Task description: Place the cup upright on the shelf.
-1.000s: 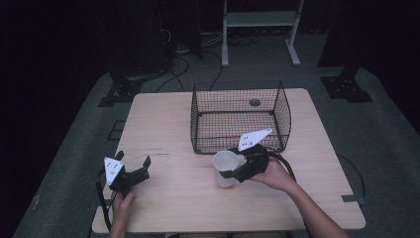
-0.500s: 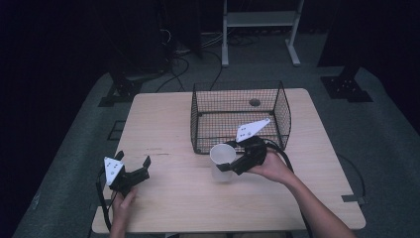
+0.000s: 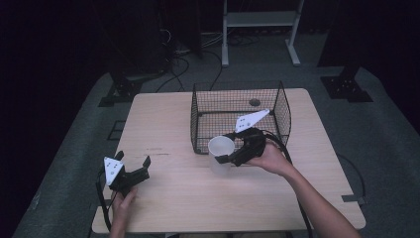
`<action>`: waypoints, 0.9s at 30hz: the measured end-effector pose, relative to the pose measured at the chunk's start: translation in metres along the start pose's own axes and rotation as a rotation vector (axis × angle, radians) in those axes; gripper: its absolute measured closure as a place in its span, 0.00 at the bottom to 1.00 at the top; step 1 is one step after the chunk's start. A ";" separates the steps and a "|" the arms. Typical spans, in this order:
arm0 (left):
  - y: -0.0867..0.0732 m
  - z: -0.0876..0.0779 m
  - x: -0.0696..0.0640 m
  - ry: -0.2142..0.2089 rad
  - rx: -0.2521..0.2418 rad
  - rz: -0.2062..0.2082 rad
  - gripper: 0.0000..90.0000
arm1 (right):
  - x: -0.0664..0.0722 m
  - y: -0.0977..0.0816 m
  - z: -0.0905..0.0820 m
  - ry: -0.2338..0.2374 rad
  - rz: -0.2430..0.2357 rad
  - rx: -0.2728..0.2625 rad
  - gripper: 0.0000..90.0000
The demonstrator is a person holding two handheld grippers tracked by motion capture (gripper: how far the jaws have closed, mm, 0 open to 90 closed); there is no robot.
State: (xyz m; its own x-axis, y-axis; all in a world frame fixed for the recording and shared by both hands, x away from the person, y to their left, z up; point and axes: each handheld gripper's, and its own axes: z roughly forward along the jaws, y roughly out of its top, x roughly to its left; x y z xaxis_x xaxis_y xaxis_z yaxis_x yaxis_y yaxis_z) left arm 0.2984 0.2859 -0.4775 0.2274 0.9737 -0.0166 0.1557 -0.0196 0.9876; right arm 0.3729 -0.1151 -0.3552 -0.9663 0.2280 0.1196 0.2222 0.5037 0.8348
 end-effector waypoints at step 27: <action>0.000 0.000 0.000 -0.001 -0.001 0.001 0.00 | -0.019 0.030 -0.013 -0.027 -0.001 -0.020 0.21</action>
State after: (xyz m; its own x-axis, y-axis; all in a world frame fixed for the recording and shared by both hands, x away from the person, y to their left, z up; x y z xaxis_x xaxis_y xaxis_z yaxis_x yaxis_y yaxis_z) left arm 0.2983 0.2859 -0.4775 0.2288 0.9733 -0.0160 0.1548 -0.0201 0.9877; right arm 0.3958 -0.1156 -0.3255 -0.9626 0.2502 0.1042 0.2182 0.4871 0.8457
